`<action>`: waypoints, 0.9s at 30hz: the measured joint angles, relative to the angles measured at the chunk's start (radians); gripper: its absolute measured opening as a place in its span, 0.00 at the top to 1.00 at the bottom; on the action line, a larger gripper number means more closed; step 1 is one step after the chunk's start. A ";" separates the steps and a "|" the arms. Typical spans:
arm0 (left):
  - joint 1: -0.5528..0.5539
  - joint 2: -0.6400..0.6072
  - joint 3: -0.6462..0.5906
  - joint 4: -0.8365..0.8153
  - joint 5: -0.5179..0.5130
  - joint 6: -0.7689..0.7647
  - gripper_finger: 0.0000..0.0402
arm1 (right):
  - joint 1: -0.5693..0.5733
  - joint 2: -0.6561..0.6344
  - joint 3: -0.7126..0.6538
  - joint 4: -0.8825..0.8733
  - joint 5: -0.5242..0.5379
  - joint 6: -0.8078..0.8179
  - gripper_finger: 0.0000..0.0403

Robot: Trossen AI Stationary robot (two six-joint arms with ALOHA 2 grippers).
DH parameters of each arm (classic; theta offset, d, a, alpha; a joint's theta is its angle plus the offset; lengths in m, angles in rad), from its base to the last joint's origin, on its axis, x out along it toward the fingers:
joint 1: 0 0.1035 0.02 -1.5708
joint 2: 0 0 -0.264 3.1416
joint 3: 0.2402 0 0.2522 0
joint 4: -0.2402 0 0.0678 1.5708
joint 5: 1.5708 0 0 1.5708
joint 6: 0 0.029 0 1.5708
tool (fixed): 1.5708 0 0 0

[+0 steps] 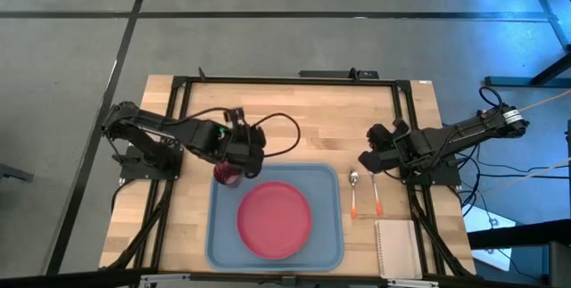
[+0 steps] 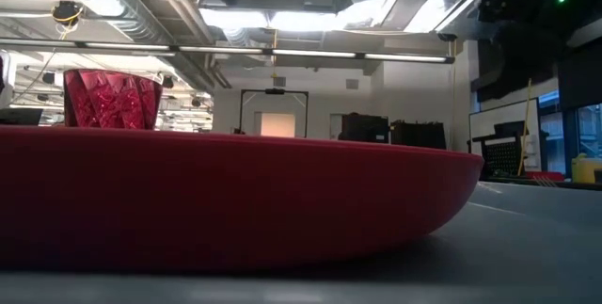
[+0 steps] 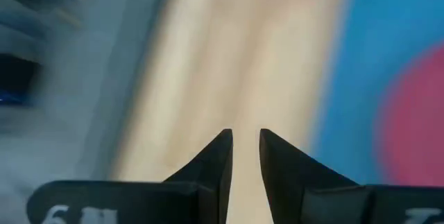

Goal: Pick and place plate/cup/fork/spoon on tray
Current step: Put the orange fork on the serving tray to the right of the pink plate

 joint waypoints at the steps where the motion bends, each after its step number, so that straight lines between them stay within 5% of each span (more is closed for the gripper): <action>1: 0.006 0.000 -0.001 0.000 -0.072 0.033 0.83 | 0.000 0.000 0.000 0.011 0.000 0.000 0.98; 4: 0.043 0.000 -0.011 0.021 -0.225 0.101 0.83 | 0.000 0.000 0.000 0.039 0.001 0.000 0.98; 9: 0.181 -0.007 -0.053 0.029 -0.276 0.229 0.83 | 0.000 0.000 0.000 0.056 0.019 0.000 0.98; 15: 0.411 -0.062 -0.165 0.041 -0.075 0.261 0.83 | 0.000 0.000 0.000 0.066 0.019 0.000 0.98; 21: 0.486 -0.246 -0.321 0.073 0.052 0.190 0.83 | 0.000 0.000 0.000 0.066 0.019 0.000 0.98; 27: 0.457 -0.592 -0.704 0.458 0.294 0.153 0.83 | 0.000 0.000 0.000 0.065 0.079 -0.003 0.98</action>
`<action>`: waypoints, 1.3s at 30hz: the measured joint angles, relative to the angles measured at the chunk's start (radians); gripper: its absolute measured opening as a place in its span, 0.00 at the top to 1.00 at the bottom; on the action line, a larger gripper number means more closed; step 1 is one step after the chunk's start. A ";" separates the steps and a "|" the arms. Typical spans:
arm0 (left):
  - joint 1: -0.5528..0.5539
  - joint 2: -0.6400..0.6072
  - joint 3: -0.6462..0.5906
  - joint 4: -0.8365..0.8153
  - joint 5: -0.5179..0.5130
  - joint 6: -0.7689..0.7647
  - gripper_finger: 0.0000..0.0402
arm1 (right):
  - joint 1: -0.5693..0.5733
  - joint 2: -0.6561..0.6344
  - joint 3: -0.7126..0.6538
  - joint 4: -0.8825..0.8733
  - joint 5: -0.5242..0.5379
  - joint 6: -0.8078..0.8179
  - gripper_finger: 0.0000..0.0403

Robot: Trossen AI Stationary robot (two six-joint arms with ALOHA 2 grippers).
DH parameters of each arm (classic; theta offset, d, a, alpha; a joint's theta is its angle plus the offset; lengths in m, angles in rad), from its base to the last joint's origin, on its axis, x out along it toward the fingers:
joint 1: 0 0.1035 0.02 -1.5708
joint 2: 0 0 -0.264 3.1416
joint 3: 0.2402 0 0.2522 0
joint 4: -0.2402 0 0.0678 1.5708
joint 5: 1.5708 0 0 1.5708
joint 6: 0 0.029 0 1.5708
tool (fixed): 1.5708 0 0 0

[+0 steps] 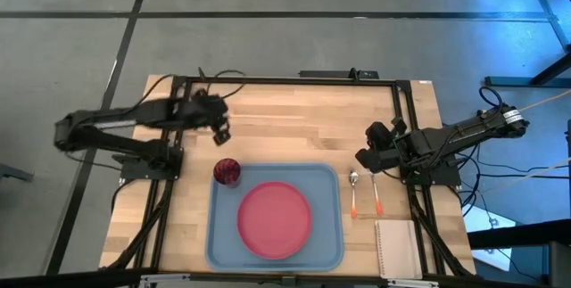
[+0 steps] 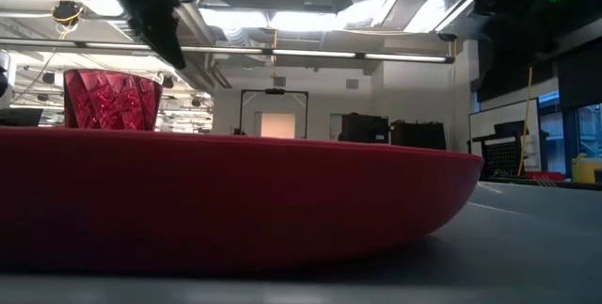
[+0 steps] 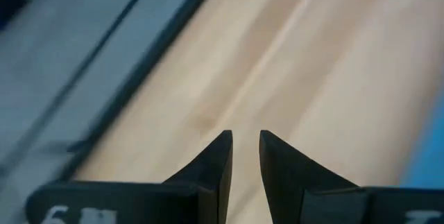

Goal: Pick and place plate/cup/fork/spoon on tray
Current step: Put the orange fork on the serving tray to the right of the pink plate

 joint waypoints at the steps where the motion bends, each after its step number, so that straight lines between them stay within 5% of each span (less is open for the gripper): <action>1: -0.008 -0.060 -0.071 0.095 0.051 0.005 0.83 | 0.000 0.000 0.000 0.000 0.015 -0.003 0.98; 6: -0.051 -0.327 -0.354 0.393 0.153 -0.025 0.83 | 0.000 0.000 0.000 -0.001 0.035 -0.028 0.98; 19: -0.139 -0.830 -0.708 0.771 0.366 0.094 0.83 | 0.000 0.000 0.000 -0.003 0.034 -0.031 0.98; 27: -0.148 -0.957 -0.825 0.846 0.436 0.139 0.83 | 0.000 0.000 0.000 -0.005 0.034 -0.031 0.98; 39: -0.148 -0.955 -0.862 0.921 0.426 0.156 0.83 | 0.000 0.000 0.000 -0.004 0.034 -0.030 0.98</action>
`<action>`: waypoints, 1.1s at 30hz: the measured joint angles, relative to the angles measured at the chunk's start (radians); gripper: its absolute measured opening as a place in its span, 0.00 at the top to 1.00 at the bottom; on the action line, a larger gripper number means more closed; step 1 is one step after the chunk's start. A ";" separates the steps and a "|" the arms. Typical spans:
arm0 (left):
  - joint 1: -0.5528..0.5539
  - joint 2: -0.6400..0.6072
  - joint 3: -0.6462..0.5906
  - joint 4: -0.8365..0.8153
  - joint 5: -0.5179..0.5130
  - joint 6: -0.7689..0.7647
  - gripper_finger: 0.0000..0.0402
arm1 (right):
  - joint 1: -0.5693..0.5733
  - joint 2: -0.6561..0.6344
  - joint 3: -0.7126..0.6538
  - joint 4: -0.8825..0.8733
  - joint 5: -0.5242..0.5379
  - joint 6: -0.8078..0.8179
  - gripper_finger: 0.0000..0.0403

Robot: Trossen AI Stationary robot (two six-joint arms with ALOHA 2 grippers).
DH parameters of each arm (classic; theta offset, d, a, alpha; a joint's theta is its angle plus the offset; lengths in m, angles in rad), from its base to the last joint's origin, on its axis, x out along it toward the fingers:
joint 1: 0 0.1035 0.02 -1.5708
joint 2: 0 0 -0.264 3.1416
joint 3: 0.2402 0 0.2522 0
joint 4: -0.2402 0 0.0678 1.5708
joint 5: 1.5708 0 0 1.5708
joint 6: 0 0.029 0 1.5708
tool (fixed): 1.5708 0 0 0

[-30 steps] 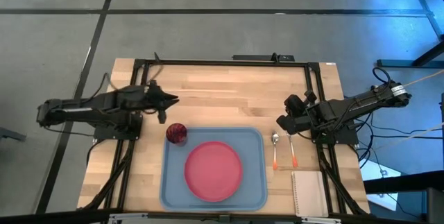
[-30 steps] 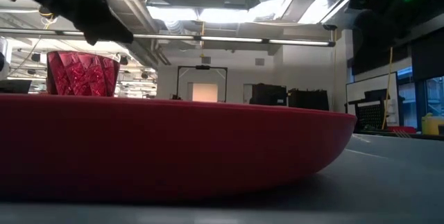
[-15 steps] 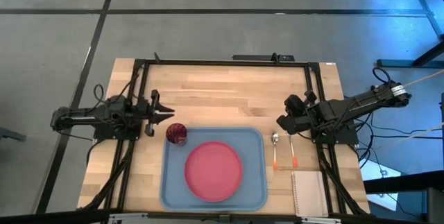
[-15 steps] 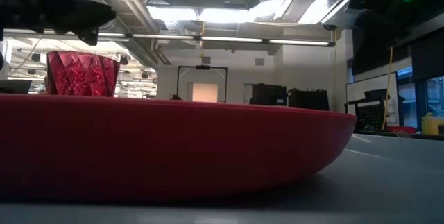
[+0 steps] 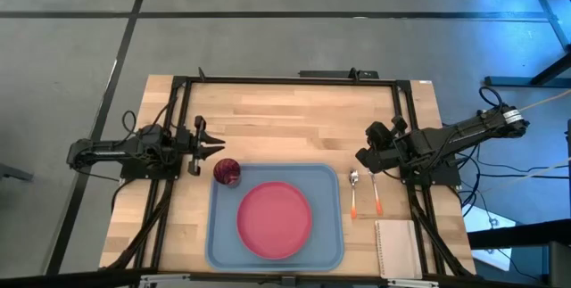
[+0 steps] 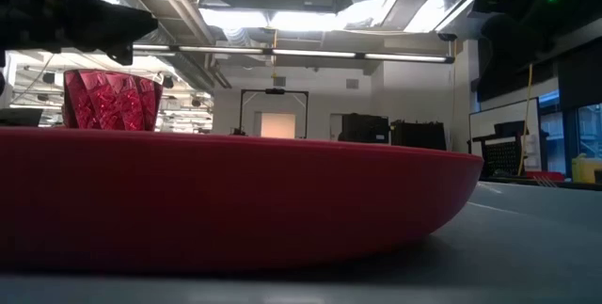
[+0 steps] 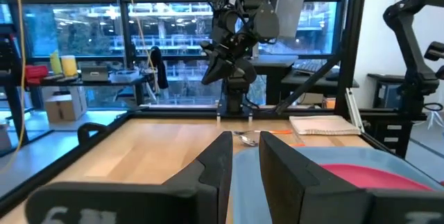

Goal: Pick and place plate/cup/fork/spoon on tray
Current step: Put the orange fork on the serving tray to the right of the pink plate

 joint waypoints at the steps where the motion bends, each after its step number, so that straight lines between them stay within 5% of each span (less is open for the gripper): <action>1: 0.000 0.003 0.000 0.000 0.000 0.000 0.83 | 0.000 0.000 0.000 0.000 0.000 0.000 0.98; 21: 0.000 0.005 0.000 0.006 0.002 0.000 0.83 | 0.000 0.000 0.000 0.015 -0.003 0.037 0.98; 29: 0.000 0.005 0.000 0.006 0.002 0.001 0.83 | -0.002 0.000 0.000 0.060 -0.403 0.199 0.98; 33: 0.000 0.005 0.000 0.006 0.001 0.001 0.83 | 0.014 0.007 0.000 0.055 -0.412 0.301 0.98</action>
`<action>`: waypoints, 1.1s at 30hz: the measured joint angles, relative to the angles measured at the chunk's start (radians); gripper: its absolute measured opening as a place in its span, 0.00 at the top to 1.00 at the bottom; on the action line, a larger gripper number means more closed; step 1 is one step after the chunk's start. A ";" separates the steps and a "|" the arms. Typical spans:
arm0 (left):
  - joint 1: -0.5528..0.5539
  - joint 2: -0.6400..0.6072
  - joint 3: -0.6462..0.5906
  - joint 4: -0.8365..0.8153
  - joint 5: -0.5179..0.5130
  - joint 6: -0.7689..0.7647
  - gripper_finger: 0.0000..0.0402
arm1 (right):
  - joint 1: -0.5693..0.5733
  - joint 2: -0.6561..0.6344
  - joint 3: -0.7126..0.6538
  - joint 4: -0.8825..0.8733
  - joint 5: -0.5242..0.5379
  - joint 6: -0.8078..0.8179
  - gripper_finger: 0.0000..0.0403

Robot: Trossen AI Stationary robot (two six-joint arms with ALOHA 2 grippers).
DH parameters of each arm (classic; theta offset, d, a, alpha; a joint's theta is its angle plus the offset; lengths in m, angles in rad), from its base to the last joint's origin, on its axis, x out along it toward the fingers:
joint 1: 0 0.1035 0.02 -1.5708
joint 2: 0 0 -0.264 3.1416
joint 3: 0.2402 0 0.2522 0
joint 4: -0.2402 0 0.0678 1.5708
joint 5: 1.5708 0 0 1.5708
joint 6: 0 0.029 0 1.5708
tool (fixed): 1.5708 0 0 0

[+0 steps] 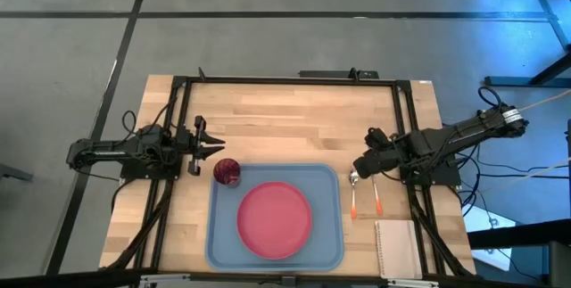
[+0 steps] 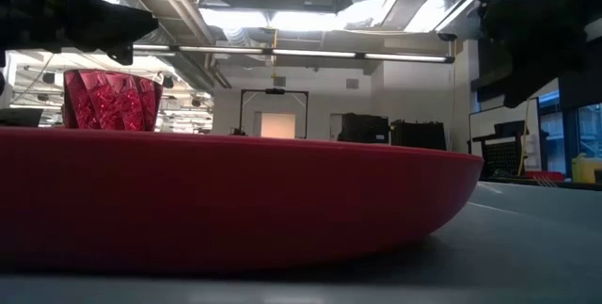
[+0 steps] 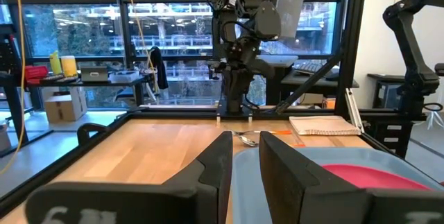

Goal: Pick and place plate/cup/fork/spoon on tray
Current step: Put the orange fork on the serving tray to the right of the pink plate

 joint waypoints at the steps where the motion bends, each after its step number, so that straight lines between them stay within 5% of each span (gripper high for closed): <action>1: 0.000 0.000 0.000 0.000 0.000 0.000 0.83 | 0.001 0.002 0.000 -0.006 0.009 0.016 0.98; 6: 0.000 0.000 0.000 0.000 0.000 0.000 0.83 | -0.020 0.004 0.000 -0.047 -0.013 0.141 0.98; 15: 0.000 0.000 0.000 0.000 0.000 0.000 0.83 | 0.067 0.065 0.000 -0.053 -0.333 0.445 0.98; 24: 0.000 0.000 0.000 0.000 0.000 0.000 0.83 | 0.124 0.164 0.000 -0.108 -0.325 0.664 0.98; 33: 0.000 0.000 0.000 0.000 0.000 0.000 0.83 | 0.161 0.351 0.000 -0.050 -0.441 0.643 0.97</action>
